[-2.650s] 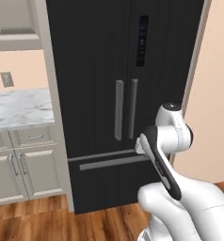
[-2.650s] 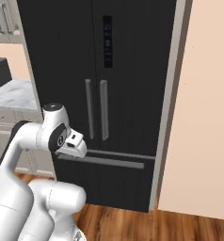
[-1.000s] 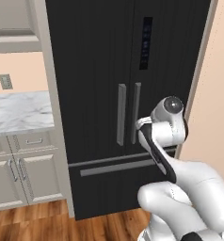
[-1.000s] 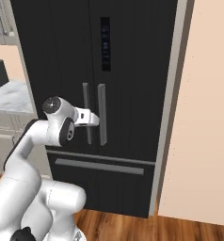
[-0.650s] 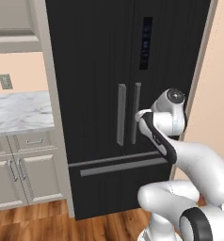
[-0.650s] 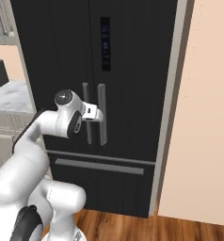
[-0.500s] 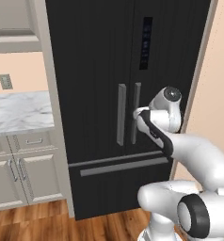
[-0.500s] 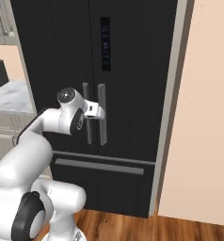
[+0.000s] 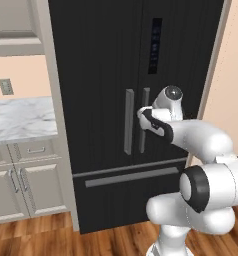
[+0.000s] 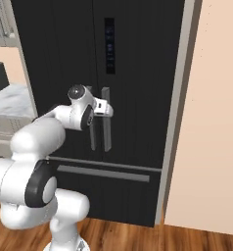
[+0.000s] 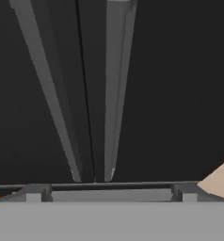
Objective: Place one of the steaks on the plate and the other in the bowl. Then place the bowl in the fridge.
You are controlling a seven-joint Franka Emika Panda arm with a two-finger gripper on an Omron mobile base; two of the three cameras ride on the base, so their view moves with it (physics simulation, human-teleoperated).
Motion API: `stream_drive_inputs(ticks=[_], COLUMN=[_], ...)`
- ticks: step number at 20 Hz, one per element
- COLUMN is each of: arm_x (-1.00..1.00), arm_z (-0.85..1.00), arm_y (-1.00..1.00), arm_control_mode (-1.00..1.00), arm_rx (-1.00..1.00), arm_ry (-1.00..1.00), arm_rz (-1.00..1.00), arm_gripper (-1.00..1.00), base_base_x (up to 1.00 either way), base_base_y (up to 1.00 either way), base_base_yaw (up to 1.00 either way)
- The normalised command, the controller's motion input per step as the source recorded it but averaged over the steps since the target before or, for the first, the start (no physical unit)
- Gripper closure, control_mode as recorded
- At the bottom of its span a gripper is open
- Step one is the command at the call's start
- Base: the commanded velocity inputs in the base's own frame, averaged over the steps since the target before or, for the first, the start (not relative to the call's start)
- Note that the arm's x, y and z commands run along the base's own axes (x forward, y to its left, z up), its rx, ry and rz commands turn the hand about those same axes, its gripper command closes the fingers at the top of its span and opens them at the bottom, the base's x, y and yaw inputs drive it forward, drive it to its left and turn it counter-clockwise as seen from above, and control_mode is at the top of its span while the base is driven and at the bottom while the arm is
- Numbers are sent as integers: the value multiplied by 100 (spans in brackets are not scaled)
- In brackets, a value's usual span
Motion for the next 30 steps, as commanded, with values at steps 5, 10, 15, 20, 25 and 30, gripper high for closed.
stream_drive_inputs(ticks=[5, 10, 15, 20, 25, 30], arm_x=[76, 71, 69, 57, 39, 27], arm_z=[-3, -2, -10, -8, -5, 0], arm_y=[0, 0, 0, -15, -10, 0], arm_control_mode=[-100, -100, -100, -100, -100, -100], arm_rx=[0, 0, 0, 0, 0, 0], arm_ry=[0, 0, 0, 0, -2, 0], arm_rz=[-3, 0, 0, 0, 0, 0], arm_gripper=[-100, -100, -100, -100, -100, 100], base_base_x=[0, 0, 0, 0, 0, 0], base_base_y=[0, 0, 0, 0, 0, 0], base_base_yaw=[0, 0, 0, 0, 0, 0])
